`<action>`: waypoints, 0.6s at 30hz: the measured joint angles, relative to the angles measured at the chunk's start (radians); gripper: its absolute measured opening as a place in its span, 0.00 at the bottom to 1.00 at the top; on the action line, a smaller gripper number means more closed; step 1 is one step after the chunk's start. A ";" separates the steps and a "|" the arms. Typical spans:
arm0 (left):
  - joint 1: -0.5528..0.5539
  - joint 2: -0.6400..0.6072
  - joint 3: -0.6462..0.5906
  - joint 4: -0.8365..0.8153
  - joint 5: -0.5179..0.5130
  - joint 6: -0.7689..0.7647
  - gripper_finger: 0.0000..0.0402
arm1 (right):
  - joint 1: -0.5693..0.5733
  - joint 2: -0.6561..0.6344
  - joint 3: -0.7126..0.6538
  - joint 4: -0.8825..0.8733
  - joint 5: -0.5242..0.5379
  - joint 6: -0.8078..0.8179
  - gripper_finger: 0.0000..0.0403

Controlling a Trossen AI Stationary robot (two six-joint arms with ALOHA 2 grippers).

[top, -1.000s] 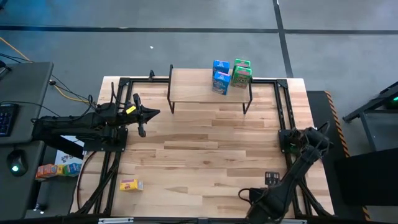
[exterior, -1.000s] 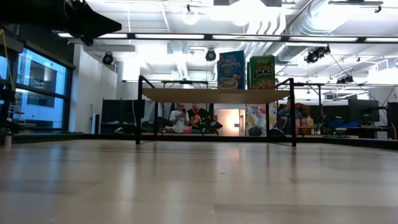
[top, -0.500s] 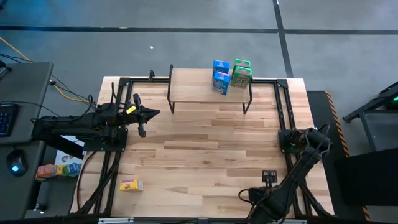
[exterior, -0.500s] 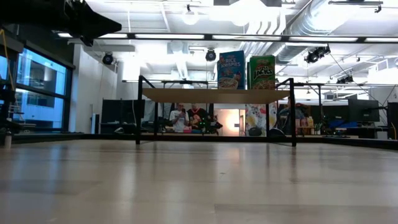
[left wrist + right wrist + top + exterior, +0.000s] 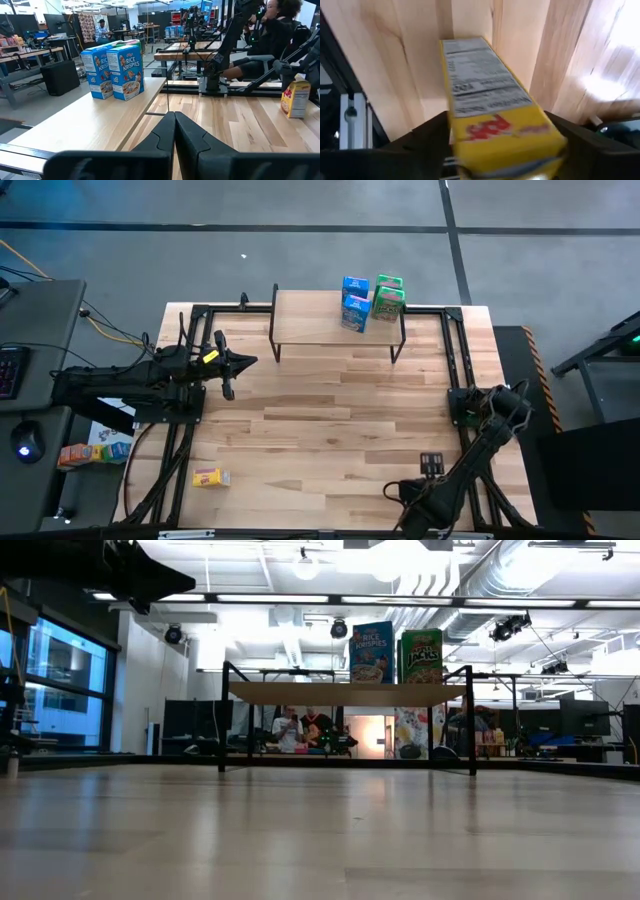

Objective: Stack cereal on shelf
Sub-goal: Put the right yellow cereal box on the shelf

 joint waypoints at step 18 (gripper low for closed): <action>0.000 0.000 0.000 0.087 0.000 -0.003 0.00 | -0.164 -0.099 0.003 0.193 0.220 -0.077 0.22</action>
